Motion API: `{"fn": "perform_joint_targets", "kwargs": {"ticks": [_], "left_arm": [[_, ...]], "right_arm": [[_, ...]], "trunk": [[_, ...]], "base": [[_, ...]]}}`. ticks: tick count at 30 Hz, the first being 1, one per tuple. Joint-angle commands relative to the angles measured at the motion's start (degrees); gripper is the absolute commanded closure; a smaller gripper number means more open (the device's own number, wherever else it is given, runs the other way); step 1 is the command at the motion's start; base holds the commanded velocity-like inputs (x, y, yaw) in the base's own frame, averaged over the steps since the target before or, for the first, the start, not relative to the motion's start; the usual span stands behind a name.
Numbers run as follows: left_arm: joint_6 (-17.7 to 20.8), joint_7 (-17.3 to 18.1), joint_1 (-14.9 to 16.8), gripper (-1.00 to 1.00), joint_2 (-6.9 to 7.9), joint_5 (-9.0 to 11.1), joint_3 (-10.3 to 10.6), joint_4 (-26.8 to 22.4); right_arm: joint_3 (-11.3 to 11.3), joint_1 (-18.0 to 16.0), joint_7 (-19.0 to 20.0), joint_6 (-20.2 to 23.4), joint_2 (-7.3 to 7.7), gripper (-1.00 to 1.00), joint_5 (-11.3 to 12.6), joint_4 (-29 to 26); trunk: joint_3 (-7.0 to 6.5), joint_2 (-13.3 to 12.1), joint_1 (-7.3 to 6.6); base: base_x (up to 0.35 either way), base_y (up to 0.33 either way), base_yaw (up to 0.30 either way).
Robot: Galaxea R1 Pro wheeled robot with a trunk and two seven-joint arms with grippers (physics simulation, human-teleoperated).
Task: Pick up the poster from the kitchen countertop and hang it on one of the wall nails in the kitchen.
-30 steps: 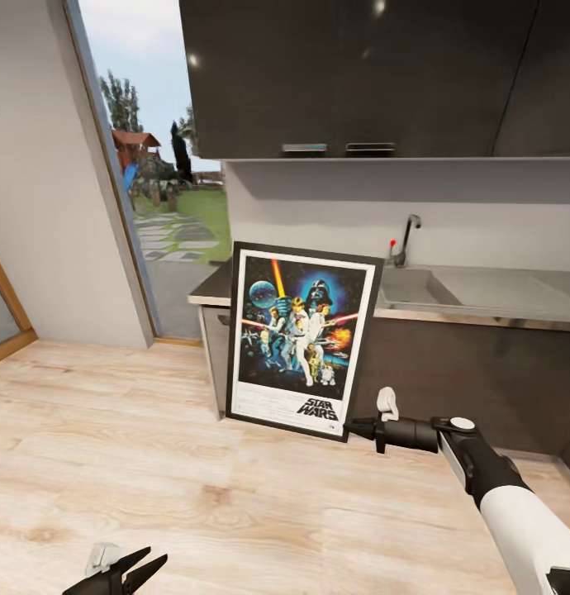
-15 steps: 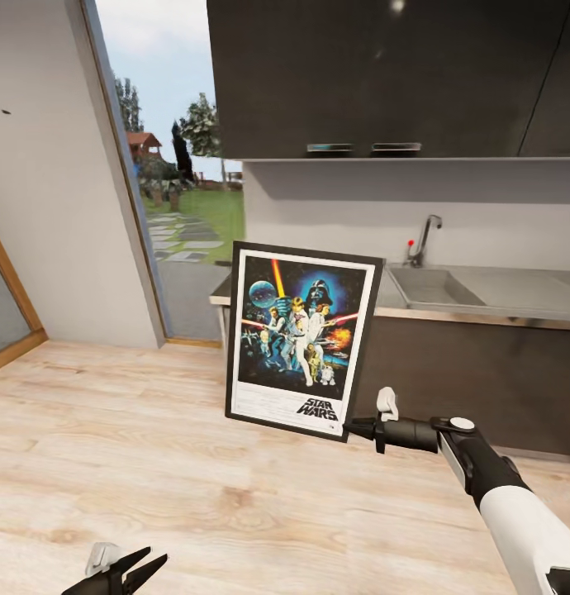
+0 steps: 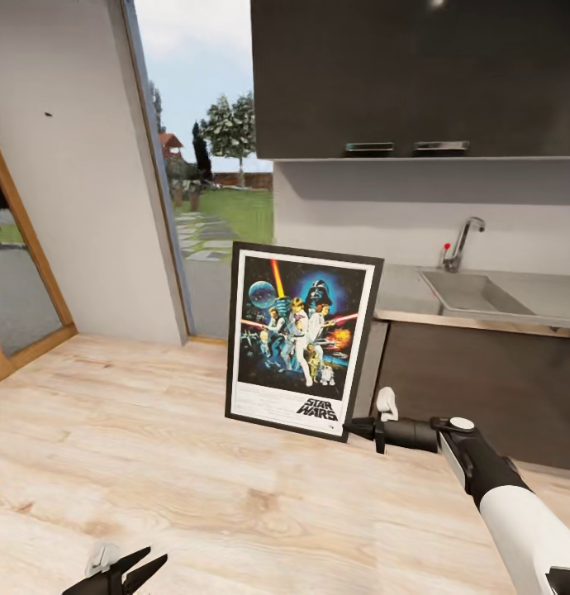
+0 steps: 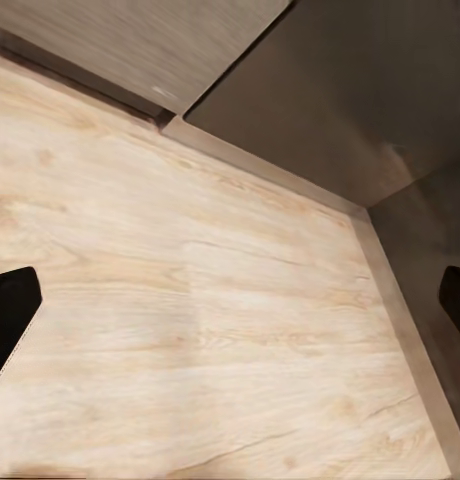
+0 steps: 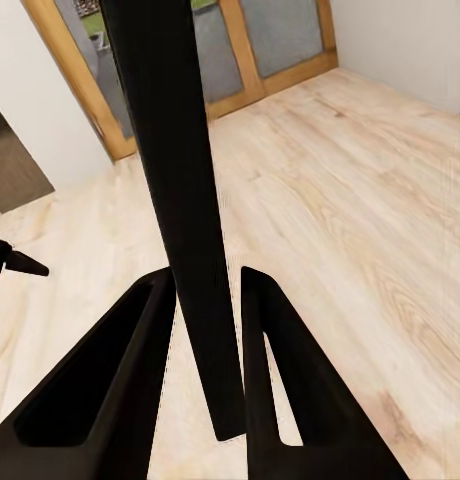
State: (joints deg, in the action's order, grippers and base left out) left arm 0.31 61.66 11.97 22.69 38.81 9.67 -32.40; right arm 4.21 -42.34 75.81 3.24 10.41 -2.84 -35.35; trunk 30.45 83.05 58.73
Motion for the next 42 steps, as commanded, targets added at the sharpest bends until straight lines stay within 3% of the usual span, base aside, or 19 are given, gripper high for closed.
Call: {"fn": "perform_joint_targets", "kwargs": {"ticks": [1,9,25,42], "left_arm": [[0.0,0.0,0.1,-1.0,0.08,0.6,0.4,0.1],[0.0,0.0,0.1,-1.0,0.08,0.6,0.4,1.1],[0.1,0.0,0.1,-1.0,0.08,0.6,0.4,1.3],[0.1,0.1,0.1,-1.0,0.08,0.6,0.4,1.3]], "right_arm": [[0.3,0.0,0.4,0.5,-0.03,1.0,-0.3,-0.1],[0.3,0.0,0.4,0.4,-0.03,1.0,-0.3,-0.1],[0.3,0.0,0.4,0.3,-0.03,1.0,-0.2,-0.1],[0.3,0.0,0.4,0.3,-0.03,1.0,-0.3,-0.1]], "trunk": [[0.06,0.0,0.0],[0.06,0.0,0.0],[0.06,0.0,0.0],[0.06,0.0,0.0]], "base": [[0.017,0.029,0.279],[0.141,0.173,0.25],[0.195,0.241,0.035],[0.196,0.244,0.268]]}}
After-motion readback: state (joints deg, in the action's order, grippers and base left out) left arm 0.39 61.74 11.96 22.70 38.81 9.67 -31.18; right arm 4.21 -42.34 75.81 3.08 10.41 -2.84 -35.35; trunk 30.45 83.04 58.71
